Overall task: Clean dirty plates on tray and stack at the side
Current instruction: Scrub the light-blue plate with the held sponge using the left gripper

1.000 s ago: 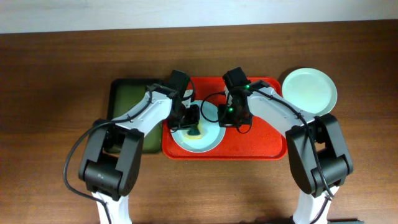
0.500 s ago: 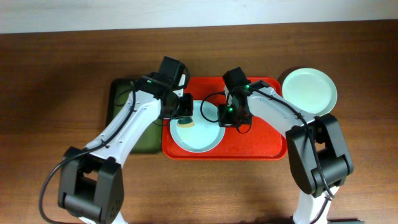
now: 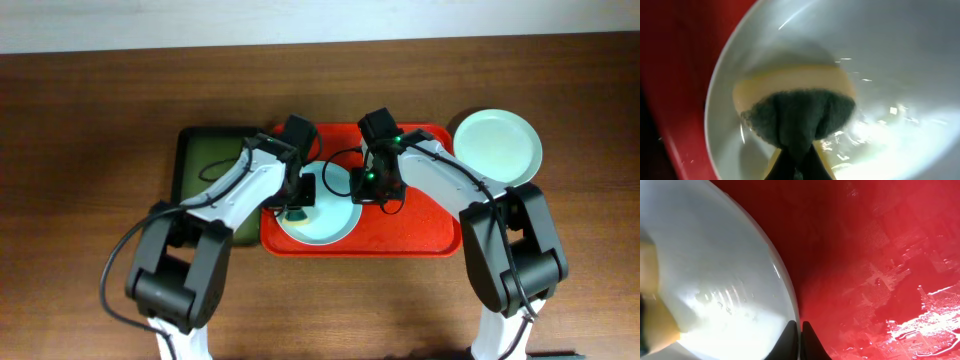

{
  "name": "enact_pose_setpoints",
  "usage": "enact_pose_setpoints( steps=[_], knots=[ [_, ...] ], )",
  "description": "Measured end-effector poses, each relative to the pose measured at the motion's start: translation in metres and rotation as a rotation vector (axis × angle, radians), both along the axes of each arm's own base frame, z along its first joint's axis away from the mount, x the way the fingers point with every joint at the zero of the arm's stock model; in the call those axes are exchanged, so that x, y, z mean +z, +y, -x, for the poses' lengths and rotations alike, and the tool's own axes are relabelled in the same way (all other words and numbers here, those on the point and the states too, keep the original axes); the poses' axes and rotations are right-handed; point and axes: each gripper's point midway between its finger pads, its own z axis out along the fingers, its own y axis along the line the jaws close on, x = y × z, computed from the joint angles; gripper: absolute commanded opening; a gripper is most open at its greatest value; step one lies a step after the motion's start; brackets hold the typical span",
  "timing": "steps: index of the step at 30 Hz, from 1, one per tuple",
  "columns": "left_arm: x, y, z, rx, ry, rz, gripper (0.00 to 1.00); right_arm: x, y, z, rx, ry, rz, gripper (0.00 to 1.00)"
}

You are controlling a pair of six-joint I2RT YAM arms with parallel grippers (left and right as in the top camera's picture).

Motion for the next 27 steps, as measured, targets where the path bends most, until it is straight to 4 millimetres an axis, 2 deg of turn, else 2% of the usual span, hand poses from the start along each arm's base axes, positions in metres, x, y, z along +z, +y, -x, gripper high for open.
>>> enact_pose_setpoints(
  steps=[5,9,15,18,23,27],
  knots=[
    [-0.006,-0.002,0.001,0.052,0.032,0.008,0.00,0.000,0.000,0.000,0.000,0.000,0.000,0.04],
    [-0.007,-0.009,0.003,0.041,0.074,0.091,0.00,0.000,-0.001,0.000,-0.001,-0.002,0.006,0.04],
    [-0.004,-0.056,0.009,-0.046,0.134,0.351,0.00,0.000,-0.002,0.000,-0.001,-0.003,0.009,0.04],
    [-0.002,-0.065,0.012,-0.067,0.155,0.401,0.00,0.000,-0.002,0.000,-0.001,-0.003,0.009,0.04],
    [0.014,-0.062,0.008,-0.079,0.147,0.379,0.00,0.000,-0.001,0.000,-0.001,-0.003,0.005,0.04],
    [0.042,-0.037,0.001,-0.073,0.038,0.252,0.00,0.000,0.000,-0.001,0.000,-0.004,0.000,0.04]
  ],
)
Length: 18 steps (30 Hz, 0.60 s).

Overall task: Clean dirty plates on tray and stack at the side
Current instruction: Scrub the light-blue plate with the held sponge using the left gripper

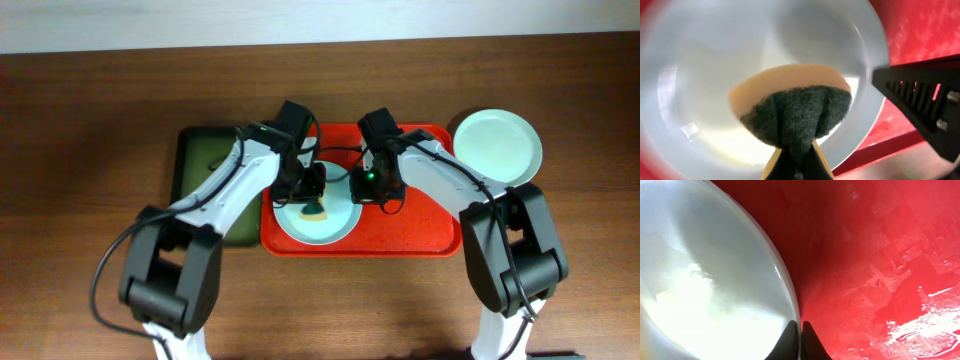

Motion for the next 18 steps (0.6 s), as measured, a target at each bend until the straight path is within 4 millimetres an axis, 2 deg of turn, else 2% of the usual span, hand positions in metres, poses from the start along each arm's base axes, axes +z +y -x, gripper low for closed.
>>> enact_pose_setpoints(
  steps=[2,7,18],
  knots=[
    [0.010,0.011,-0.004,0.009,-0.044,-0.054,0.00,0.000,0.000,0.000,0.000,0.001,-0.002,0.04],
    [0.004,0.030,-0.010,0.028,-0.087,-0.164,0.00,0.000,0.000,0.000,0.000,0.001,-0.003,0.04],
    [-0.018,0.040,-0.011,0.039,-0.121,-0.209,0.00,0.000,0.000,0.000,0.000,0.002,-0.003,0.04]
  ],
)
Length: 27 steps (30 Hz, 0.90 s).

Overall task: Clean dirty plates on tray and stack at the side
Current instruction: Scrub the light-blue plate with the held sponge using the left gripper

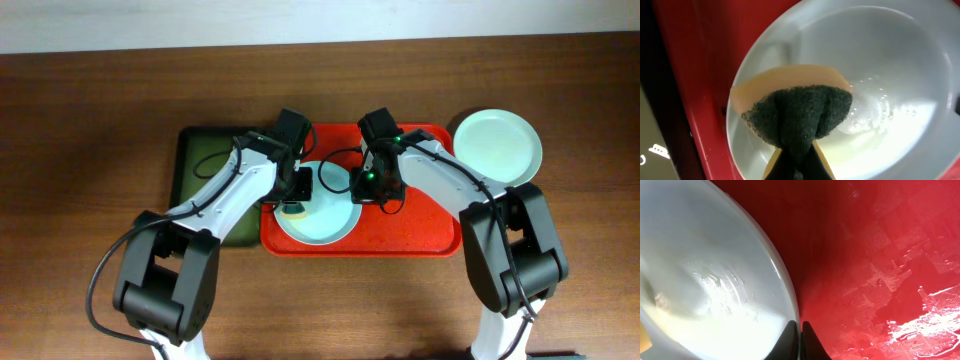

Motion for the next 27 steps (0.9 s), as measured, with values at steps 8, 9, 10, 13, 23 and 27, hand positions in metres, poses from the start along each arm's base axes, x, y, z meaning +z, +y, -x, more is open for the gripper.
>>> enact_pose_setpoints(
  steps=[8,9,10,13,23,27],
  knots=[
    [-0.014,0.006,-0.001,0.007,-0.028,-0.025,0.00,0.000,0.000,0.000,0.000,0.000,0.000,0.04],
    [-0.015,0.007,-0.001,0.009,-0.028,-0.026,0.00,0.000,0.000,0.000,0.000,0.000,0.000,0.04],
    [-0.016,0.007,-0.001,0.011,-0.030,-0.026,0.00,0.000,0.000,0.000,0.000,0.000,0.000,0.04],
    [-0.019,0.006,-0.003,0.013,-0.047,-0.020,0.00,0.000,0.000,0.000,0.000,0.000,0.000,0.04],
    [-0.031,-0.019,-0.013,0.029,-0.040,0.141,0.00,-0.001,-0.003,0.000,-0.003,-0.002,0.017,0.04],
    [-0.029,-0.047,-0.012,-0.005,0.004,0.303,0.00,-0.001,-0.004,0.000,-0.004,-0.004,0.022,0.04]
  ],
)
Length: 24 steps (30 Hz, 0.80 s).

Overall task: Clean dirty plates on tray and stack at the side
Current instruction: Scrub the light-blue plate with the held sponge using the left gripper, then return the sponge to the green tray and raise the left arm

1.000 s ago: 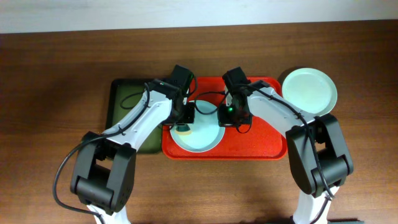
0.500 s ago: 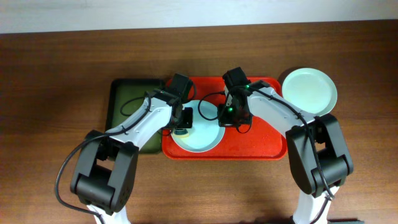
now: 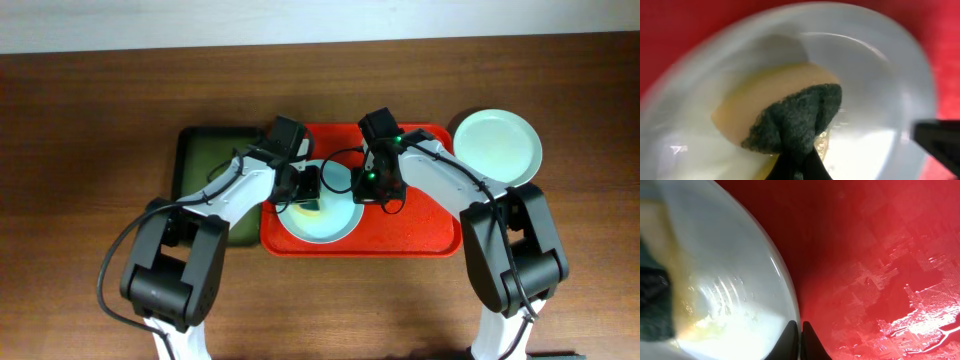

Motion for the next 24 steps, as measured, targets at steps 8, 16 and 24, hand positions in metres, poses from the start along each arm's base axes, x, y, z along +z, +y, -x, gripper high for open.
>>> enact_pose_setpoints(
  steps=[8,16,24],
  knots=[
    [0.012,-0.022,0.014,-0.051,0.117,0.125,0.00,0.000,0.001,0.000,0.001,-0.002,-0.005,0.04],
    [0.046,0.047,-0.002,-0.008,-0.018,-0.203,0.00,0.001,0.002,0.000,0.001,-0.001,-0.008,0.04],
    [0.061,0.116,-0.016,0.086,-0.101,-0.485,0.00,0.001,0.002,0.000,0.001,-0.001,-0.008,0.04]
  ],
)
